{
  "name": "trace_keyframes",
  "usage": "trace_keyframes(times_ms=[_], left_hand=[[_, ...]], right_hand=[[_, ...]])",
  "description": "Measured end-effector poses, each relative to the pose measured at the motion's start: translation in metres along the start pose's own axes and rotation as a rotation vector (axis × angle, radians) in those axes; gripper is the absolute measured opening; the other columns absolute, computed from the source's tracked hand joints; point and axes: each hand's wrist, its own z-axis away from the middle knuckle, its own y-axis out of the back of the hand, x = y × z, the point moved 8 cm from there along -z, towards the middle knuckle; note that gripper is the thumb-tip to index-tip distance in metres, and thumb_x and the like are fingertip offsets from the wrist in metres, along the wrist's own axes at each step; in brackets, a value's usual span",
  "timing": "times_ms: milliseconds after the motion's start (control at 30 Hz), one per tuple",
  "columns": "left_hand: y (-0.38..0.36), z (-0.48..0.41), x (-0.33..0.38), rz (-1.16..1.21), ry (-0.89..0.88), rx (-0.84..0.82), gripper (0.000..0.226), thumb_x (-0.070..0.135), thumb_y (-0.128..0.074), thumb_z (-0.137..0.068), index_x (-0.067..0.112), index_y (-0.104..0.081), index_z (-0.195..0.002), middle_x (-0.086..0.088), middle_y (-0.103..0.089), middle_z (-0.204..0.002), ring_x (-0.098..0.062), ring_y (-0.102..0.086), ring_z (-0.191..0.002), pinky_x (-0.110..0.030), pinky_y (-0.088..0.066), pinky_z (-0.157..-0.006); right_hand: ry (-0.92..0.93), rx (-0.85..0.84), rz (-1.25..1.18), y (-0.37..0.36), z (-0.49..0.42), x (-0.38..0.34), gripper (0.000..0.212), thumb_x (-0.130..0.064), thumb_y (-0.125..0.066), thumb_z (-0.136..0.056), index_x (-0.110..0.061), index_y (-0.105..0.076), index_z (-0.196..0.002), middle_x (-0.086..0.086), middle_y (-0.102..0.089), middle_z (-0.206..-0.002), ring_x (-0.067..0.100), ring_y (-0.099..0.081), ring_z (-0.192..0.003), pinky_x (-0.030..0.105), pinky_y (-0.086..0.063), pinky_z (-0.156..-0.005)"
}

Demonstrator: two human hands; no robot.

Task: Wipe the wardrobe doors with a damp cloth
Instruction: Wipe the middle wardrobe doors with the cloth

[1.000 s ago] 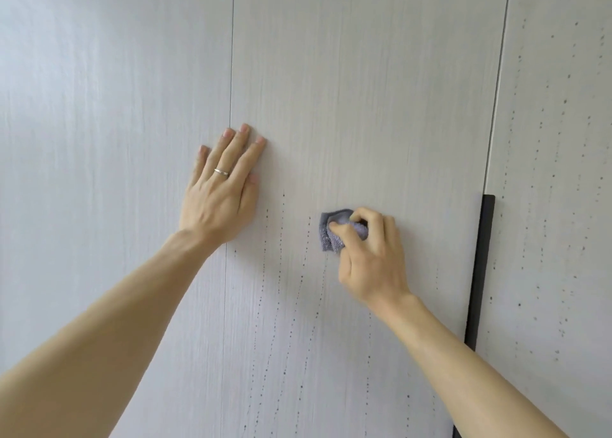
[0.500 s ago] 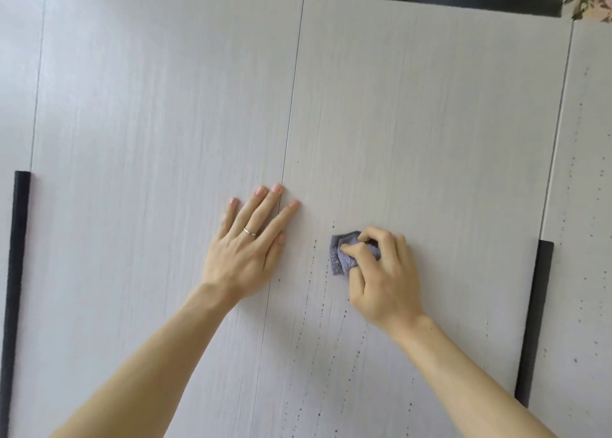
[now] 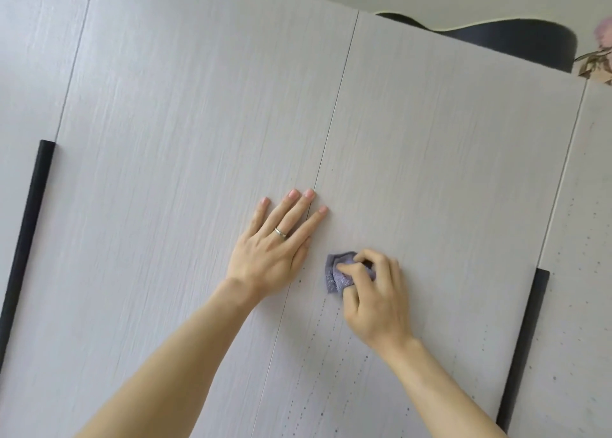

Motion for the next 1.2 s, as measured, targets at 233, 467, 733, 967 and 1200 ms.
trace_keyframes(times_ms=[233,467,733,967,1200], left_hand=[[0.011,0.011,0.008,0.081,-0.007,-0.1,0.05,0.027,-0.048,-0.101,0.025,-0.047,-0.151,-0.004,-0.043,-0.156,-0.026,-0.045,-0.139,-0.044,-0.033,-0.114],[0.061,0.1,-0.088,-0.075,0.228,-0.187,0.048,0.03,-0.046,-0.096,0.023,-0.056,-0.142,-0.004,-0.05,-0.145,-0.029,-0.054,-0.119,-0.045,-0.038,-0.096],[0.053,0.099,-0.083,-0.061,0.243,-0.152,0.056,0.02,-0.052,-0.092,0.014,-0.049,-0.148,-0.011,-0.04,-0.156,-0.031,-0.041,-0.137,-0.049,-0.034,-0.11],[0.043,0.086,-0.047,-0.019,0.169,-0.132,0.06,0.019,-0.055,-0.09,0.017,-0.048,-0.149,-0.01,-0.035,-0.159,-0.033,-0.036,-0.14,-0.055,-0.025,-0.115],[0.021,0.067,-0.002,0.028,0.077,-0.112,0.056,0.018,-0.056,-0.091,0.015,-0.052,-0.147,-0.008,-0.042,-0.156,-0.027,-0.036,-0.14,-0.05,-0.027,-0.114]], right_hand=[[-0.318,0.239,-0.066,0.028,-0.1,0.05,0.04,0.002,-0.055,-0.079,-0.014,-0.071,-0.112,0.013,-0.054,-0.11,0.03,-0.053,-0.093,0.024,-0.039,-0.087],[-0.149,0.124,-0.142,-0.014,-0.134,-0.034,0.043,-0.002,-0.05,-0.084,-0.018,-0.073,-0.116,0.009,-0.058,-0.111,0.028,-0.05,-0.088,0.037,-0.047,-0.078],[0.276,-0.119,-0.112,-0.04,0.012,-0.085,0.044,-0.004,-0.052,-0.077,-0.02,-0.076,-0.109,0.006,-0.067,-0.107,0.028,-0.057,-0.081,0.036,-0.048,-0.066],[-0.15,0.088,-0.041,0.022,-0.061,0.024,0.052,0.007,-0.051,-0.079,-0.021,-0.076,-0.115,0.008,-0.065,-0.114,0.033,-0.054,-0.092,0.024,-0.041,-0.086],[-0.121,0.056,-0.063,0.01,0.008,0.007,0.049,0.007,-0.051,-0.086,-0.019,-0.073,-0.121,0.011,-0.062,-0.116,0.029,-0.05,-0.093,0.025,-0.042,-0.084]])
